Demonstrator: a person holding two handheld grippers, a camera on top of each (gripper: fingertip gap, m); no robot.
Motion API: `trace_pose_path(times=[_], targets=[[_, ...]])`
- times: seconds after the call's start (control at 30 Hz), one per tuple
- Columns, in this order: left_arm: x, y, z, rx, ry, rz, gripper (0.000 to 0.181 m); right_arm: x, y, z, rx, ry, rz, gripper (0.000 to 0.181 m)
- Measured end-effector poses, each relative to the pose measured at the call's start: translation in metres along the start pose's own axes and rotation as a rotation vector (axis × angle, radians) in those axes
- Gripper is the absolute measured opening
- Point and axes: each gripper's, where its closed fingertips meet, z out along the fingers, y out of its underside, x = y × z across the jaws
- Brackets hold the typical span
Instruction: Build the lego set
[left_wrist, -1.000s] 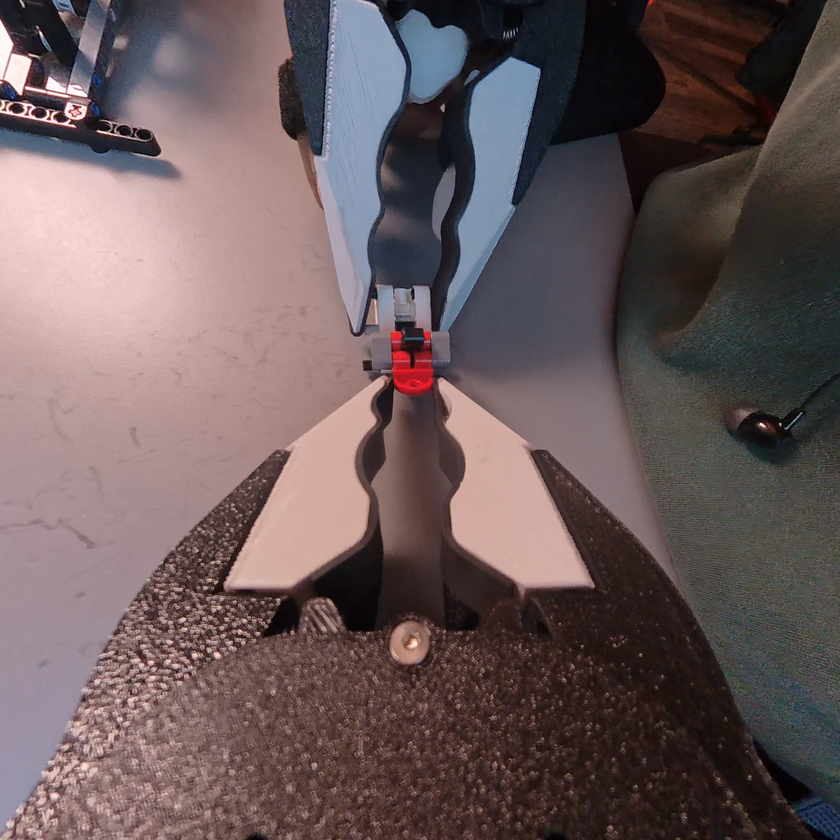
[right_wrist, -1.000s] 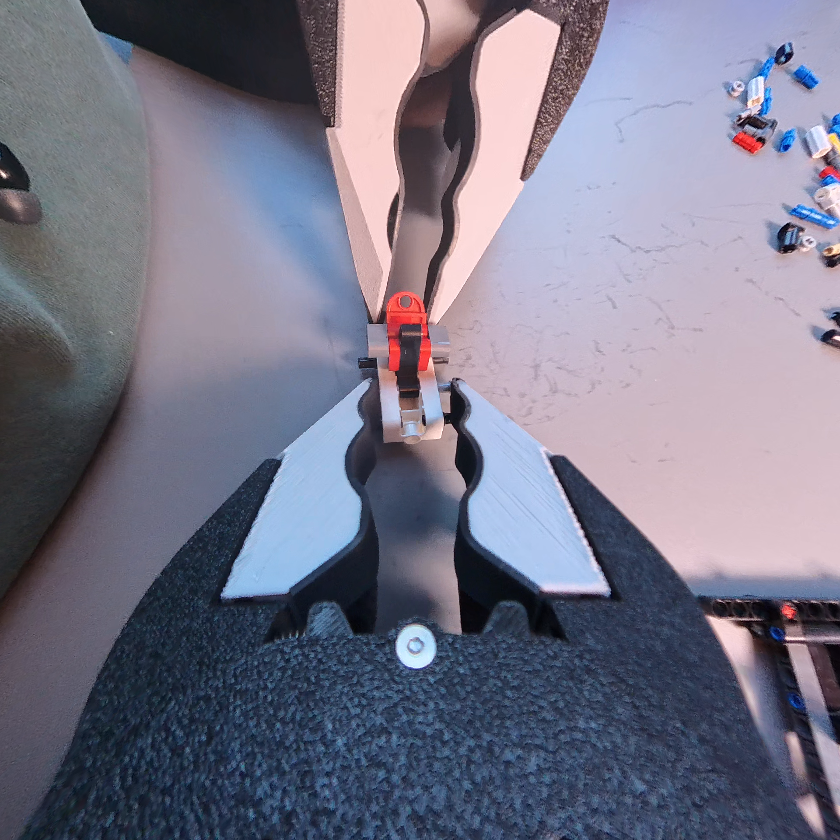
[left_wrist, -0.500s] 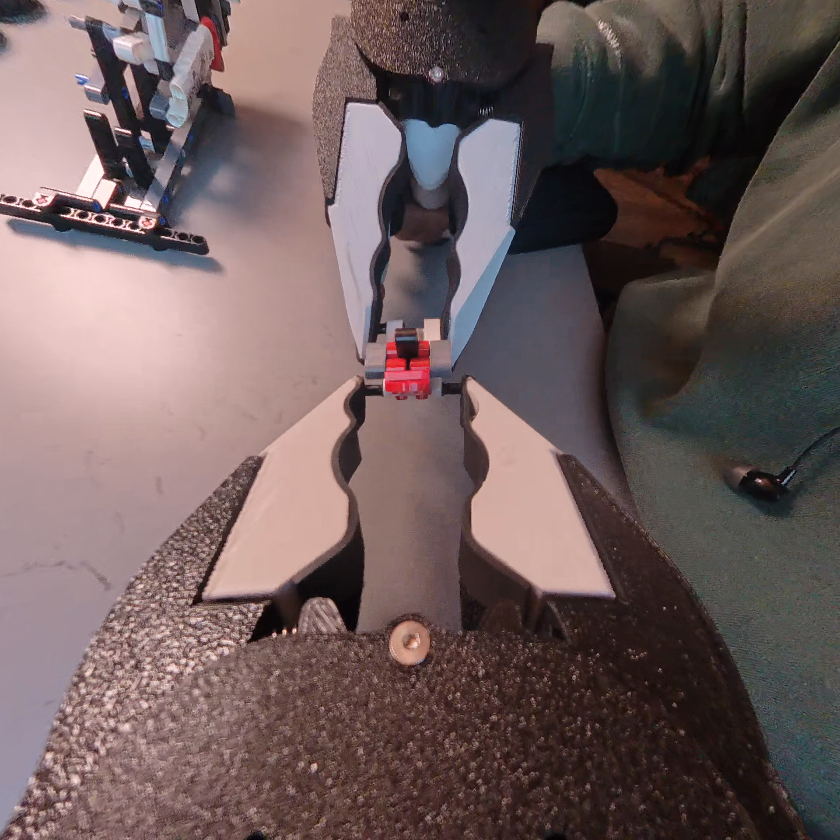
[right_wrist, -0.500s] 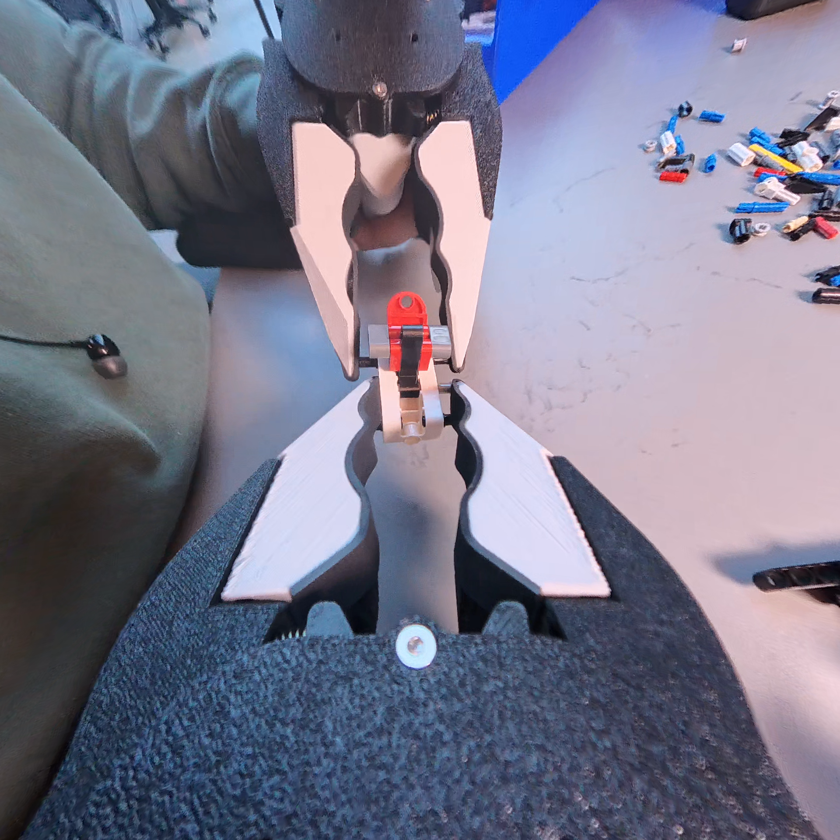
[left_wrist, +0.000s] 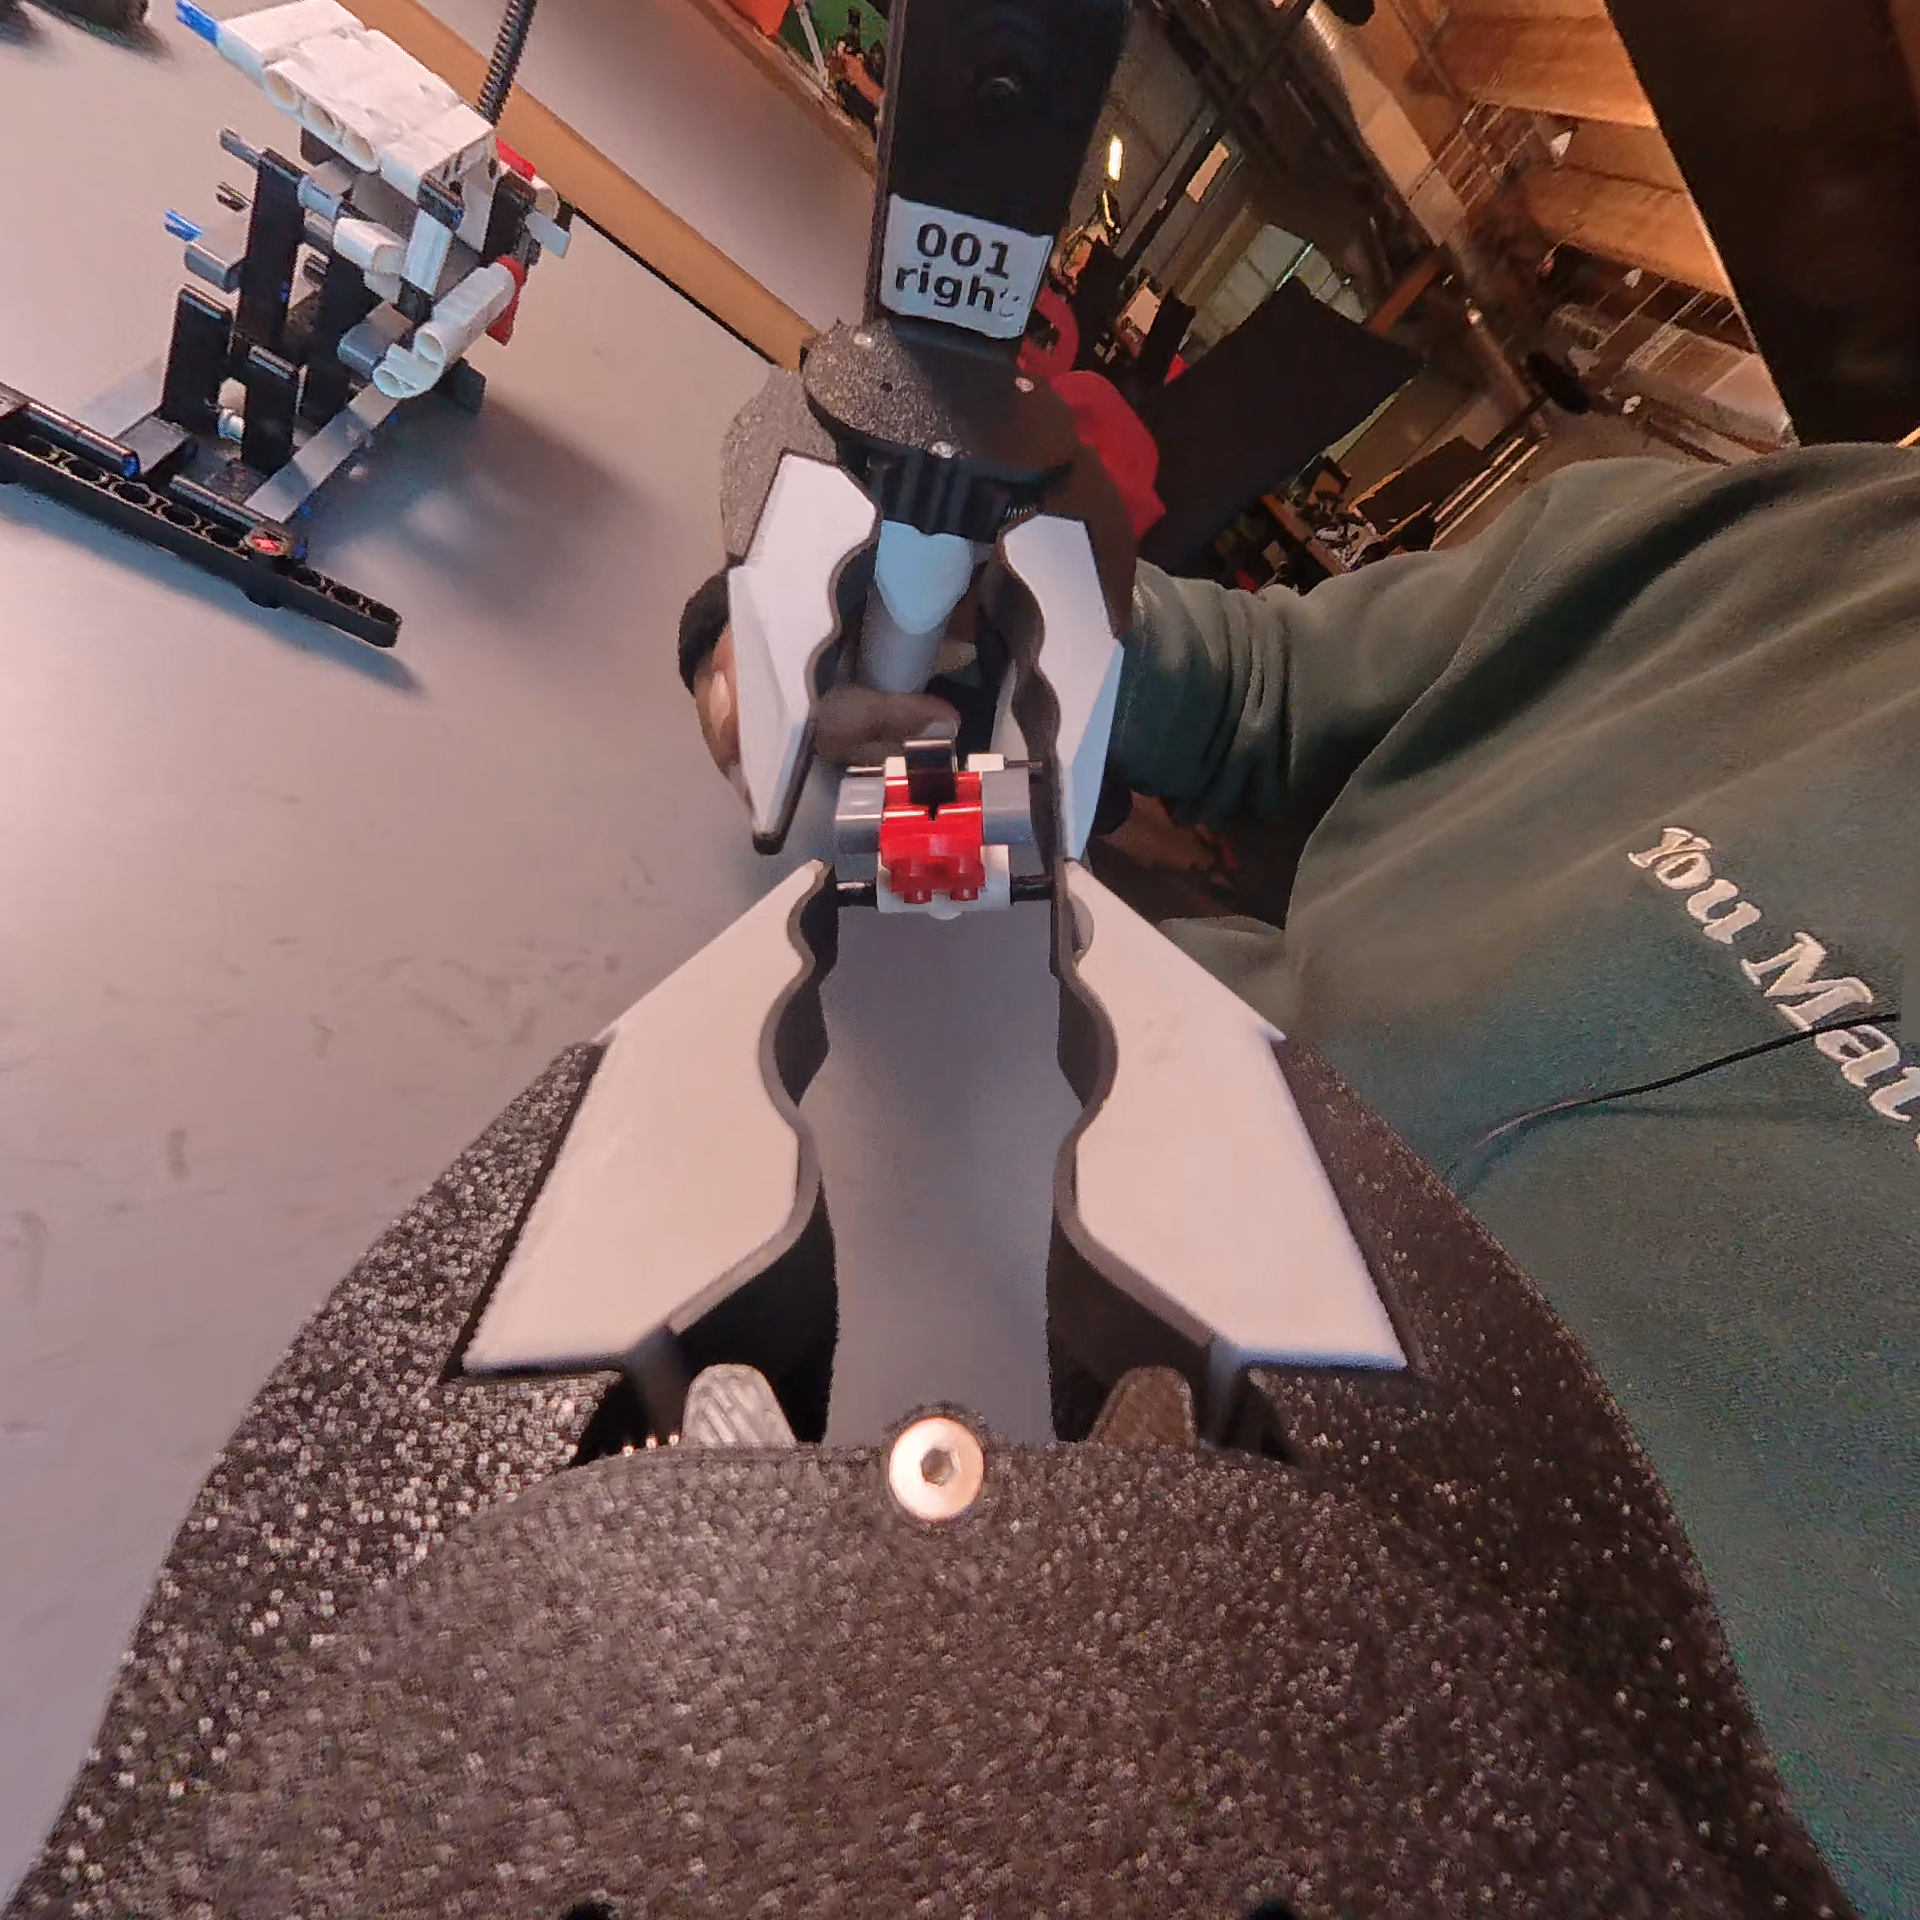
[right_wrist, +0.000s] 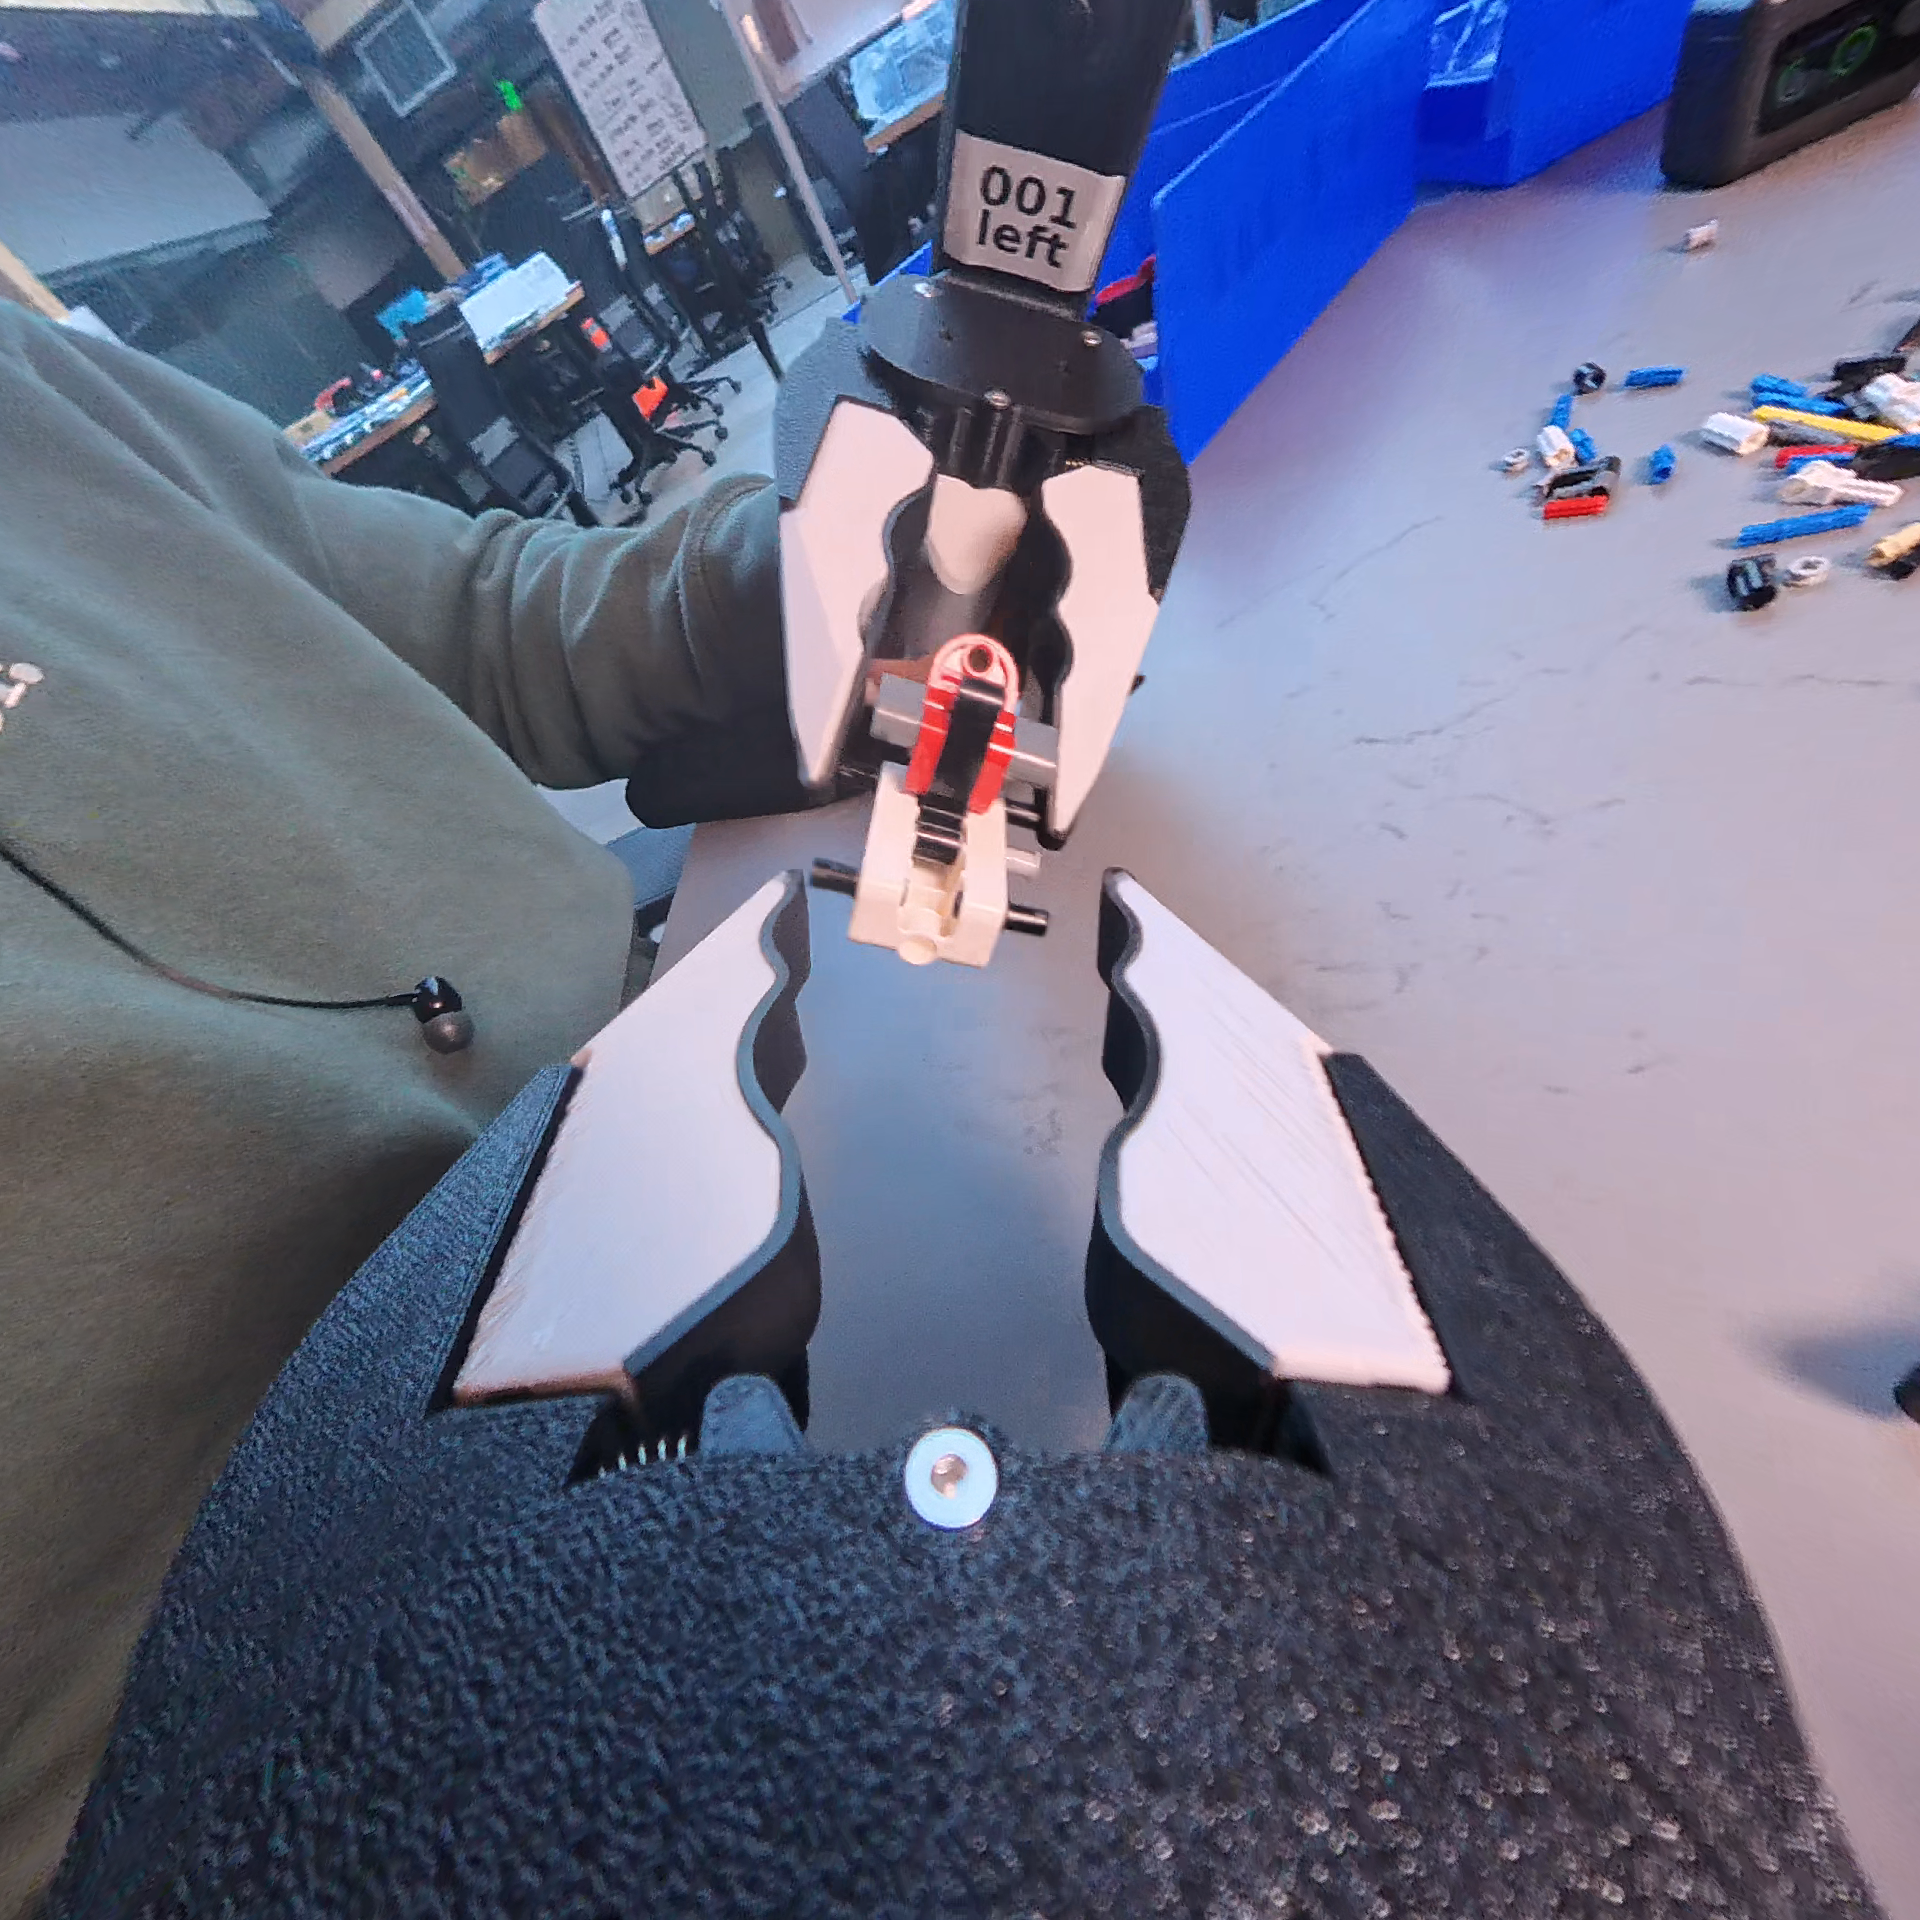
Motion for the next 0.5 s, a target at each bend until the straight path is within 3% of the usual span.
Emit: trace_pose_path(times=[0.23,0.5], targets=[[-0.004,-0.006,-0.006,0.054,0.027,-0.099,0.041,0.005,-0.009,0.003,0.068,-0.023,0.08,0.039],[-0.006,-0.008,-0.007,0.084,0.076,-0.229,0.041,0.007,-0.014,0.003,0.122,-0.071,0.179,0.037]])
